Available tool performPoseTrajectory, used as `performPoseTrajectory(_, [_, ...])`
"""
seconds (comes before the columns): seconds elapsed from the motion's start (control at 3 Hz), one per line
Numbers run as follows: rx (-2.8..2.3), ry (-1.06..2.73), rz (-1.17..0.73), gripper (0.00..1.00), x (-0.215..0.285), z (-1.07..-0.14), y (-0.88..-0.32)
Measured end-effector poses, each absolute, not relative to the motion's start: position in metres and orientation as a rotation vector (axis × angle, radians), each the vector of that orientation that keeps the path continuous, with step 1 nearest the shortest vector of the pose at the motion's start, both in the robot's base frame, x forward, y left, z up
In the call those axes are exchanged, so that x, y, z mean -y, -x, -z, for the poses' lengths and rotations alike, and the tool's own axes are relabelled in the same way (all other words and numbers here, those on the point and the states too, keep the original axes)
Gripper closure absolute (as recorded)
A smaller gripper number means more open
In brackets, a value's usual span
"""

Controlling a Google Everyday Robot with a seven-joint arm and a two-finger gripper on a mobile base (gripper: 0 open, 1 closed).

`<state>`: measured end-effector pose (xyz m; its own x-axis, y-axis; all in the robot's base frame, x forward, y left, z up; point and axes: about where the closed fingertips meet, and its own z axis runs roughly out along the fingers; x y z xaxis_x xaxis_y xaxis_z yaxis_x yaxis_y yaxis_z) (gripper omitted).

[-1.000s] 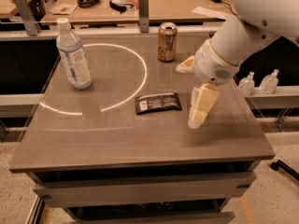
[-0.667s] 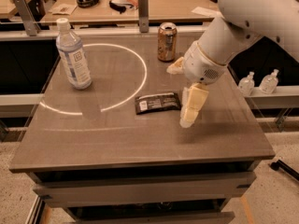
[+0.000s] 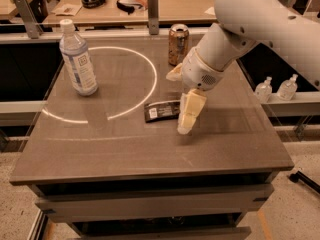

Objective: Pick rxbar chocolate

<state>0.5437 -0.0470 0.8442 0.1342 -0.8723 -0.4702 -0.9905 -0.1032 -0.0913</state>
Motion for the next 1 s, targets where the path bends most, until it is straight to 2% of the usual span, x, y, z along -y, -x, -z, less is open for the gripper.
performPoseTrajectory(0.33, [-1.802, 2.046, -0.447, 0.18, 0.038, -0.836, -0.55])
performPoseTrajectory(1.0, [-1.837, 2.063, -0.491, 0.64, 0.033, -0.822, -0.552])
